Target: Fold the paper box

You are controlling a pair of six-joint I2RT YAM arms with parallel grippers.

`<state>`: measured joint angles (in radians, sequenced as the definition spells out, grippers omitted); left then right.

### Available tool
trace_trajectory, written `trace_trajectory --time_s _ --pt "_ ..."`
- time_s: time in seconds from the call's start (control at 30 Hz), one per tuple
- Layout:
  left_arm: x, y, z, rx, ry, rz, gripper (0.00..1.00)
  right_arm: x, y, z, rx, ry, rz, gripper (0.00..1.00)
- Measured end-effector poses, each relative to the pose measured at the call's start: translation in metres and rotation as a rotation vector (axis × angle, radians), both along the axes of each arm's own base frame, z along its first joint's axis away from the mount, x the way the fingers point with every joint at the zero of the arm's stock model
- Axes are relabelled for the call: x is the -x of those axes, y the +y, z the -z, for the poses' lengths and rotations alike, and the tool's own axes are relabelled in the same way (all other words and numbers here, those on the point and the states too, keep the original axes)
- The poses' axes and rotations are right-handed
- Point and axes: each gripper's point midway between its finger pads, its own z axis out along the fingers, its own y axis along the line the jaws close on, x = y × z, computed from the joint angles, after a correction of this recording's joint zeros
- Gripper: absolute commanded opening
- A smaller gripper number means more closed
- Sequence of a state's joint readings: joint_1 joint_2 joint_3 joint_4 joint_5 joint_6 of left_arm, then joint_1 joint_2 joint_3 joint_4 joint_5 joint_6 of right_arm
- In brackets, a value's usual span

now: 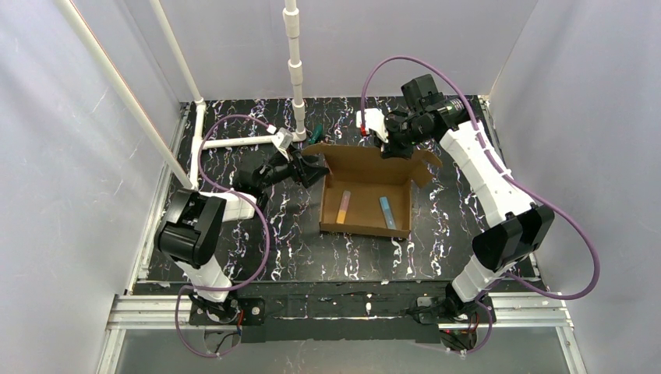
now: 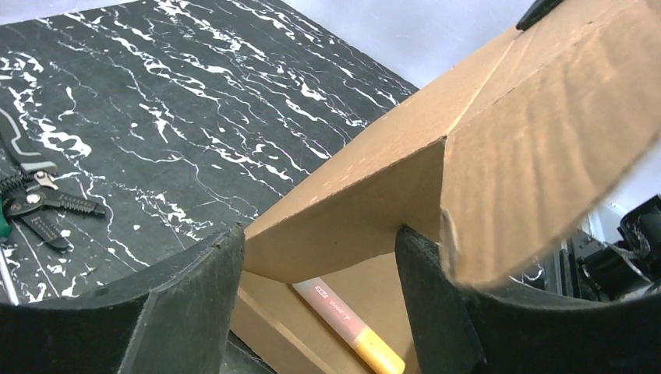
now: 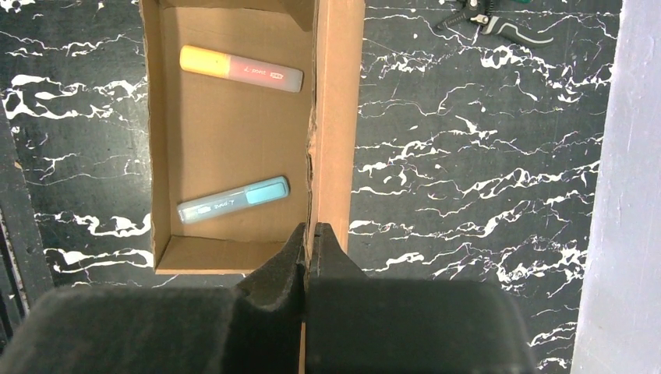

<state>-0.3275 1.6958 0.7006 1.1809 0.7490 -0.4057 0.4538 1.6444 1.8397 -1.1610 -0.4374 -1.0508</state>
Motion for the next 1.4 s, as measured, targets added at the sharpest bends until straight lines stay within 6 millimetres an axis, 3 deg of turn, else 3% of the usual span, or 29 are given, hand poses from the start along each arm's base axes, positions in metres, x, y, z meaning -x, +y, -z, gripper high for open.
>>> trace_trajectory --time_s 0.27,0.43,0.67,1.0,1.2,1.4 --pt "0.009 -0.007 -0.013 0.016 -0.086 0.088 0.68 -0.004 0.005 -0.003 -0.009 0.015 -0.013 0.01" --pt "0.013 -0.011 -0.012 0.029 -0.09 0.133 0.53 -0.006 0.009 -0.002 -0.009 0.035 -0.029 0.01" --pt "0.007 -0.01 -0.011 0.04 -0.078 0.14 0.41 -0.012 0.008 -0.002 -0.013 0.046 -0.021 0.01" --pt "-0.002 -0.012 -0.014 0.045 -0.09 0.153 0.38 -0.021 0.007 -0.004 -0.028 0.064 0.0 0.01" --pt "-0.006 -0.014 -0.017 0.042 -0.105 0.162 0.09 -0.027 0.007 -0.004 -0.035 0.064 0.008 0.01" --pt "-0.006 -0.013 -0.019 0.034 -0.146 0.172 0.0 -0.034 0.007 -0.007 -0.046 0.047 0.015 0.01"
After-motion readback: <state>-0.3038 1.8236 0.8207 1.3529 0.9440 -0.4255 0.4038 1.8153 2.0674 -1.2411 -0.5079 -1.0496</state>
